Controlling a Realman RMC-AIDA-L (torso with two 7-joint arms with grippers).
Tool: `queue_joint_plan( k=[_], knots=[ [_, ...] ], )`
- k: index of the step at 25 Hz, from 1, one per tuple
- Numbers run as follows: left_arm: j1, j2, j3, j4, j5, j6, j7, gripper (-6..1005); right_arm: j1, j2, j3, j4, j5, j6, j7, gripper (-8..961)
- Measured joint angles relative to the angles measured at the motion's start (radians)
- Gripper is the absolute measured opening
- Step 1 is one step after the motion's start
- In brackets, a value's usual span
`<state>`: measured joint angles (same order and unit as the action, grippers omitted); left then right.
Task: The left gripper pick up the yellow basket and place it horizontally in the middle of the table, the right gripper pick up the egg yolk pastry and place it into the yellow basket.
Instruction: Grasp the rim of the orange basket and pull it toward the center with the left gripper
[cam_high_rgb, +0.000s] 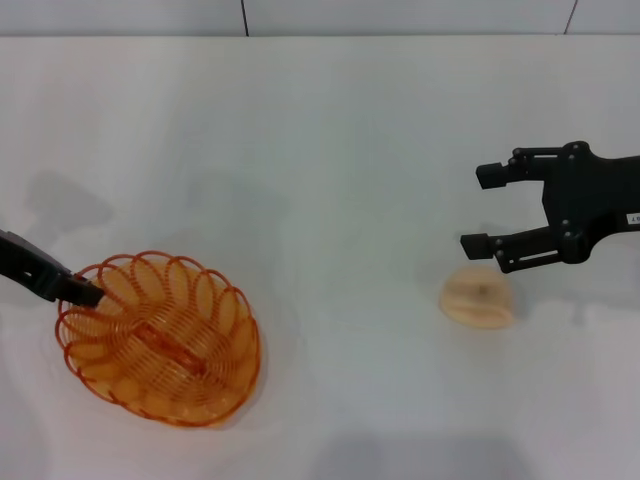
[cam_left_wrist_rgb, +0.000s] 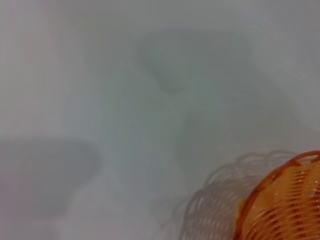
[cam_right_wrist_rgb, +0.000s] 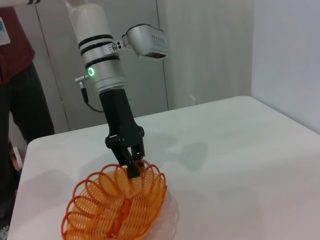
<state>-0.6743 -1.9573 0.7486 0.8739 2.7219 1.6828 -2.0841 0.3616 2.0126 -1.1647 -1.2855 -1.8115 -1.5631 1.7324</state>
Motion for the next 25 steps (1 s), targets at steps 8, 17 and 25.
queue_joint_plan(
  k=[8, 17, 25],
  knots=[
    [-0.009, 0.005, 0.0, -0.007, 0.005, -0.013, -0.006, 119, 0.001, 0.0, 0.004, 0.0, 0.0, 0.0, 0.0, 856],
    [-0.016, 0.008, -0.005, -0.003, 0.002, -0.008, -0.017, 80, 0.001, 0.0, 0.007, -0.001, 0.0, 0.0, -0.001, 856],
    [-0.021, 0.012, -0.01, 0.032, -0.073, 0.038, -0.079, 76, 0.002, 0.0, 0.007, 0.0, 0.0, 0.008, -0.001, 856]
  ],
)
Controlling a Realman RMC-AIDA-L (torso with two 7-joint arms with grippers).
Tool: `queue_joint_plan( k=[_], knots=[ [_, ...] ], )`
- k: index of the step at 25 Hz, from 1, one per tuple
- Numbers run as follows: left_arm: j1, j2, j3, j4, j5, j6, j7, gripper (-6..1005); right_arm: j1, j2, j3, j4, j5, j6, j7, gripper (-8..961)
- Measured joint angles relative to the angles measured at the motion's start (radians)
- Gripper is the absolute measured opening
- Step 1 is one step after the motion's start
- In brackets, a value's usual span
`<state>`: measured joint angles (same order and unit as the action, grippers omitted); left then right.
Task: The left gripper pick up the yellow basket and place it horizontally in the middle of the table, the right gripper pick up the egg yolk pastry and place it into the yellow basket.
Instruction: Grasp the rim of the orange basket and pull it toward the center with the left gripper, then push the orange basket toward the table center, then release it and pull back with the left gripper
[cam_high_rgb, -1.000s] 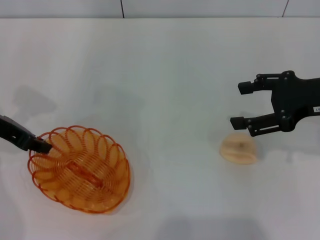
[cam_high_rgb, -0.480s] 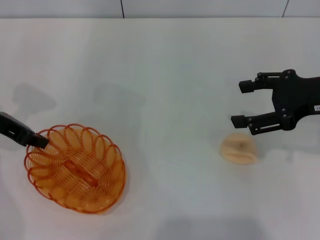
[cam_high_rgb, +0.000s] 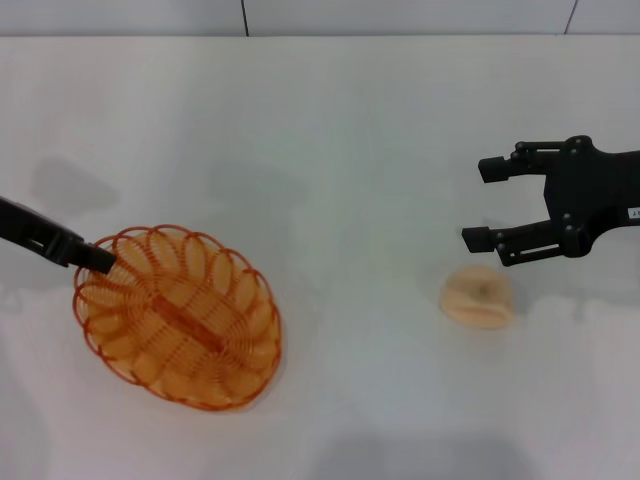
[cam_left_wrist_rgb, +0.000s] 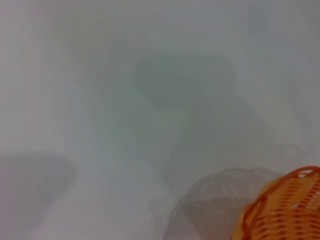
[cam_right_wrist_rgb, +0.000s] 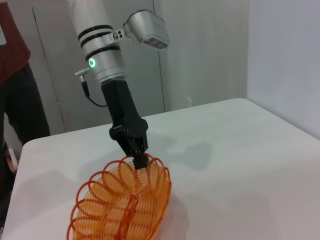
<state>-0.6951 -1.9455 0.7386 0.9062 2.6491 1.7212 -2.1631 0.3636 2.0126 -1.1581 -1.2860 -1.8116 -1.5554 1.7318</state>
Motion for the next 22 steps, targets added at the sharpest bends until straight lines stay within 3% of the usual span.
queue_joint_plan(
  k=[9, 22],
  knots=[
    [-0.003, -0.007, -0.002, 0.032, -0.097, 0.02, -0.181, 70, -0.001, 0.0, 0.003, 0.001, 0.0, 0.013, 0.003, 856],
    [-0.017, -0.02, 0.0, 0.024, -0.119, -0.111, -0.448, 77, -0.004, -0.002, 0.028, -0.003, 0.022, -0.001, 0.004, 855]
  ],
)
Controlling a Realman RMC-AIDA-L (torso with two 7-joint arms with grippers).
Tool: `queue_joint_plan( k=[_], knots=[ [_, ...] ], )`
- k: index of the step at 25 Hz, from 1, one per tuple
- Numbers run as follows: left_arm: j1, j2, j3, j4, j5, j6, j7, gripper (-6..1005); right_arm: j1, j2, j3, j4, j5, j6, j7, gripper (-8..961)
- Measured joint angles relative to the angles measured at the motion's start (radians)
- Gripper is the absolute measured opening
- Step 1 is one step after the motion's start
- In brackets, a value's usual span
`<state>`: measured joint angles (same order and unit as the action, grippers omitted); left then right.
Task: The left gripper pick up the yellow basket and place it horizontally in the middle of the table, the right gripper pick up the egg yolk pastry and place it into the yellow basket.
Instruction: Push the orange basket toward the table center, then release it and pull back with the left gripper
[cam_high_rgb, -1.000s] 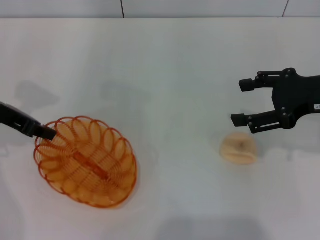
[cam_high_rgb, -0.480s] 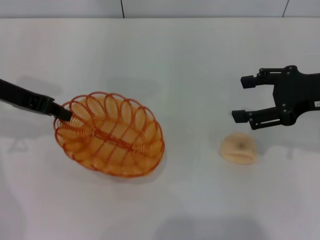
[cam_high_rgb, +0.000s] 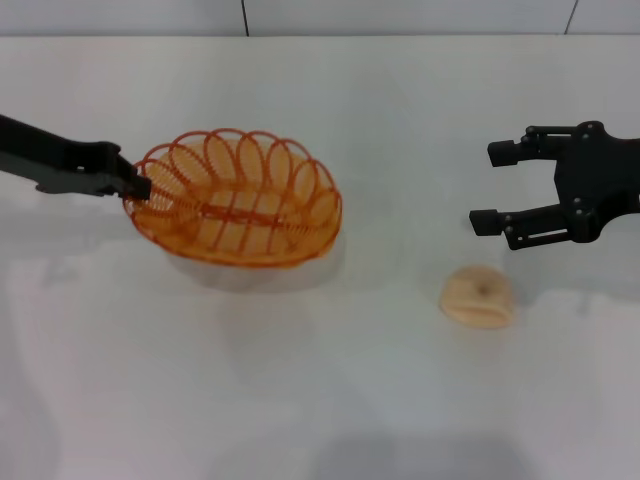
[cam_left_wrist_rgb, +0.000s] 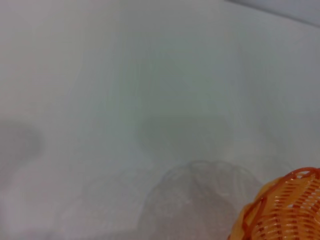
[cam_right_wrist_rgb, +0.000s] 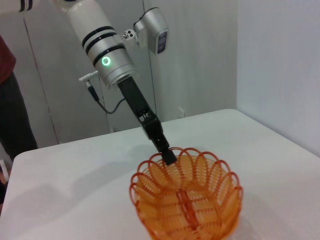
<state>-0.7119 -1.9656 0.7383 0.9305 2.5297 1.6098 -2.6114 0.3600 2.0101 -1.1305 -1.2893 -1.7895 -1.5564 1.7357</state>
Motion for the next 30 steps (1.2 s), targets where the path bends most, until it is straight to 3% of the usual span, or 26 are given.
queue_joint_plan(
  k=[14, 30],
  knots=[
    [-0.033, -0.025, 0.005, -0.11, -0.053, -0.087, -0.104, 83, 0.003, 0.0, 0.0, -0.01, 0.005, -0.015, -0.003, 855],
    [-0.131, -0.028, 0.01, -0.241, 0.056, -0.142, -0.122, 91, 0.002, -0.001, 0.0, -0.019, 0.014, -0.044, -0.004, 855]
  ],
)
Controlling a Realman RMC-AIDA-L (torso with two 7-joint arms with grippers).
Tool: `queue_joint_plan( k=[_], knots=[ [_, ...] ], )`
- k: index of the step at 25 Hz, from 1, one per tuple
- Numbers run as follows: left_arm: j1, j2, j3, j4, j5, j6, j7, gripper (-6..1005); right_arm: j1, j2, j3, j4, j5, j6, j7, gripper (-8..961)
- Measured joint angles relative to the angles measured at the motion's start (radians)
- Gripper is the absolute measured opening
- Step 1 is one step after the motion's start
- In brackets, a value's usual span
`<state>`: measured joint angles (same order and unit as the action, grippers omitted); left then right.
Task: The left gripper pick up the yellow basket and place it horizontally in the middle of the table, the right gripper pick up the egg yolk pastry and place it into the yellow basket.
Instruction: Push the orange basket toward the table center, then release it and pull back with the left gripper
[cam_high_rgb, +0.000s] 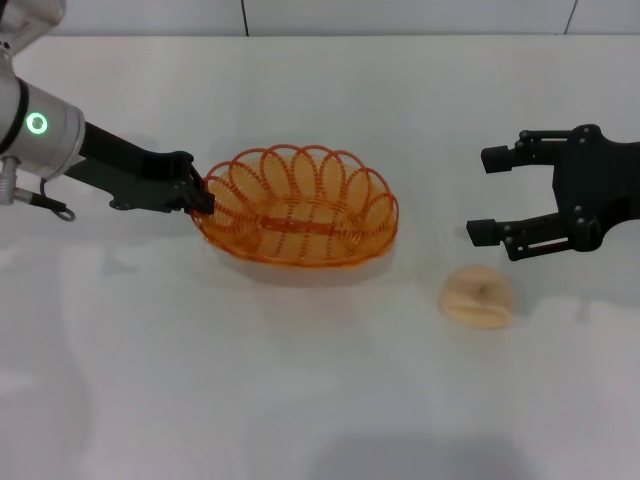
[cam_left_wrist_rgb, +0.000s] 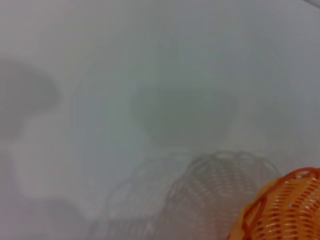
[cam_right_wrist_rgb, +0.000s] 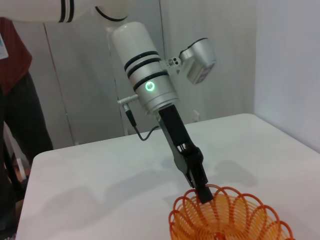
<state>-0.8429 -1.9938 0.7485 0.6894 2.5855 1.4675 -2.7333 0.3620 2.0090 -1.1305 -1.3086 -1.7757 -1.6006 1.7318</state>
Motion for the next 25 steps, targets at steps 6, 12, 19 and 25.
queue_joint_plan(
  k=[6, 12, 19, 25],
  knots=[
    [-0.008, -0.006, 0.0, -0.037, 0.013, -0.035, 0.001, 94, -0.002, 0.0, 0.0, 0.0, 0.0, -0.007, -0.001, 855],
    [-0.009, -0.016, 0.002, -0.057, 0.013, -0.061, 0.001, 97, -0.005, 0.0, 0.0, 0.0, 0.0, -0.015, -0.002, 855],
    [-0.01, -0.02, 0.002, -0.07, 0.009, -0.076, 0.001, 100, -0.006, 0.0, 0.0, 0.0, -0.001, -0.019, -0.002, 855],
    [-0.014, -0.024, 0.002, -0.071, 0.006, -0.085, 0.005, 103, -0.006, -0.001, 0.0, 0.0, -0.001, -0.021, -0.007, 855]
  ],
)
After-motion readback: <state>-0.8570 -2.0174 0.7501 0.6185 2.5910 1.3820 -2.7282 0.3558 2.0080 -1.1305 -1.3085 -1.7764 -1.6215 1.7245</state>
